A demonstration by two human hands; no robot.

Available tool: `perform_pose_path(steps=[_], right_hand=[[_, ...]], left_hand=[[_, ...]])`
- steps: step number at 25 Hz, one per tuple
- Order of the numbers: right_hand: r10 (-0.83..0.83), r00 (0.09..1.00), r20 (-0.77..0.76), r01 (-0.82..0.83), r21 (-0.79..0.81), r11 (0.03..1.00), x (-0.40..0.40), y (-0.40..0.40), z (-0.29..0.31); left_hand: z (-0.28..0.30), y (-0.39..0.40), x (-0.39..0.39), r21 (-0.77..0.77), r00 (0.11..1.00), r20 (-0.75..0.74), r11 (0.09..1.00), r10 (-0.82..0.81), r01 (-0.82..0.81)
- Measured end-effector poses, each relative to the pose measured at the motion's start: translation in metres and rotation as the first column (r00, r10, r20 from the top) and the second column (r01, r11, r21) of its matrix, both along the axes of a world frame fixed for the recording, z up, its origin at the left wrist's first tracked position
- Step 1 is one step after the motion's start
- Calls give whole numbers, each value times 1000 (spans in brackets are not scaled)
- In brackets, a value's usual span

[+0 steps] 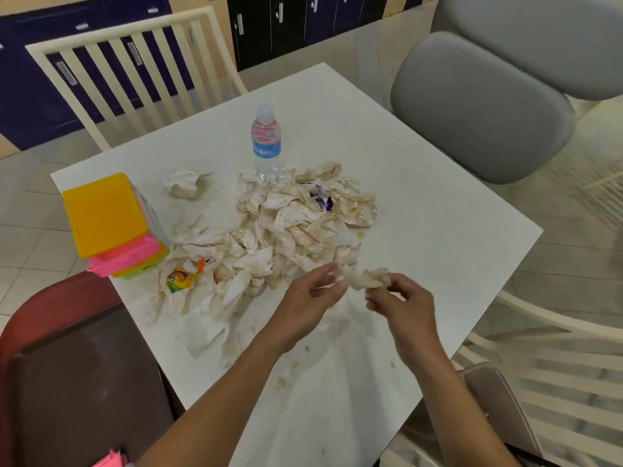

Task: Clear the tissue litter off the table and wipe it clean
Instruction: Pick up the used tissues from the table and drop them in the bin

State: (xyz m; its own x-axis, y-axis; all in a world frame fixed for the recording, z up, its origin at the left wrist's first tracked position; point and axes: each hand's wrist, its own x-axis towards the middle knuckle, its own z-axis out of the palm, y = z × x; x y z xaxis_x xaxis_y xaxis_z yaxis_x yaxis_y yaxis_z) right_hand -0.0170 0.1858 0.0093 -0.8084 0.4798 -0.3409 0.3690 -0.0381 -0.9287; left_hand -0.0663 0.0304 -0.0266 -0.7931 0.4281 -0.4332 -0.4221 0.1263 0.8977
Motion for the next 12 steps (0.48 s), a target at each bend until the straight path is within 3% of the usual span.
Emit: perform_pose_path(steps=[2, 4, 8, 12], right_hand=[[155, 988, 30, -155, 23, 988, 2, -13, -3], [286, 956, 68, -290, 57, 955, 2, -20, -6], [566, 810, 156, -550, -133, 824, 0, -19, -12], [674, 706, 219, -699, 60, 713, -9, -24, -31]], left_hand=[[3, -2, 7, 64, 999, -27, 997, -38, 40], [8, -8, 17, 20, 995, -97, 1000, -15, 17], [8, -34, 39, -65, 984, -101, 986, 146, -153], [17, -53, 62, 17, 992, 0, 992, 126, -126]])
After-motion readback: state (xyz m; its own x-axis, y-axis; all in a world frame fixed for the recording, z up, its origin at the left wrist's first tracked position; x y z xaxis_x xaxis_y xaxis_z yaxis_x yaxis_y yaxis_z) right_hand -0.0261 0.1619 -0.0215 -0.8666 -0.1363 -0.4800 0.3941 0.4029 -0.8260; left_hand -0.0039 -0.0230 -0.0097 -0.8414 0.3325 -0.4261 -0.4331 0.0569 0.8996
